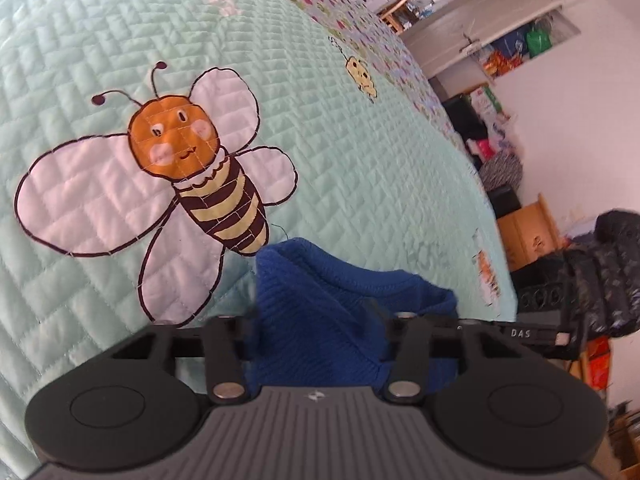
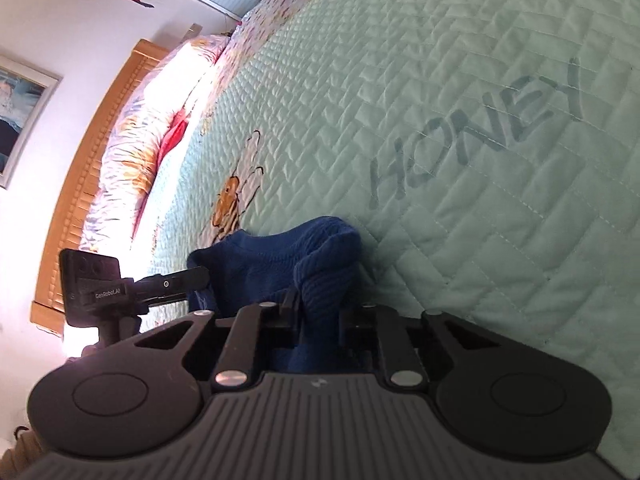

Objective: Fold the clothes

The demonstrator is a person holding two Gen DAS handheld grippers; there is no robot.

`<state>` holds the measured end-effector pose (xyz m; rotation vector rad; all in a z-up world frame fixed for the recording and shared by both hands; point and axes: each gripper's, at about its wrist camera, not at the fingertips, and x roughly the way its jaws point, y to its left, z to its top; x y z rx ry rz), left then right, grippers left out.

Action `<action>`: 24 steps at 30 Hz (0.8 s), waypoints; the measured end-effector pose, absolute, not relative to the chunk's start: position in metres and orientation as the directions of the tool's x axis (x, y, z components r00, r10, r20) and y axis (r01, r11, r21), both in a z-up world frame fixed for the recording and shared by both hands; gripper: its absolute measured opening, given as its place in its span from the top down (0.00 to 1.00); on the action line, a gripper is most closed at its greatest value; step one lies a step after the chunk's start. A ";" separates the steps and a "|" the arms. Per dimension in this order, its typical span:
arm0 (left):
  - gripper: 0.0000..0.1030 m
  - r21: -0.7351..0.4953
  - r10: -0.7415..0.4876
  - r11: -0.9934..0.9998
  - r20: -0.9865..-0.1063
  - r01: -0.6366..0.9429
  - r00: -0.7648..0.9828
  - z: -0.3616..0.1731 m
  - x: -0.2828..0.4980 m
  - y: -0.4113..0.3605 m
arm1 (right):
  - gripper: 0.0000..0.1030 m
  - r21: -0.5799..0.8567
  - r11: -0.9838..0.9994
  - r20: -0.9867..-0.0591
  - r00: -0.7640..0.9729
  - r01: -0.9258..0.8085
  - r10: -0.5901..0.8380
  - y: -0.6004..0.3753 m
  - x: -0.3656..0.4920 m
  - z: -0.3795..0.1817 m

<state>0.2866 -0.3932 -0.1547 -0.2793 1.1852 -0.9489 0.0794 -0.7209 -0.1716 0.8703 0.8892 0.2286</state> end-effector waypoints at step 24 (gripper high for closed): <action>0.90 -0.663 -0.892 0.393 -0.445 0.637 0.087 -0.006 0.126 -0.280 | 0.89 0.736 0.640 -0.321 0.718 -0.220 0.617 -0.626 -0.072 -0.015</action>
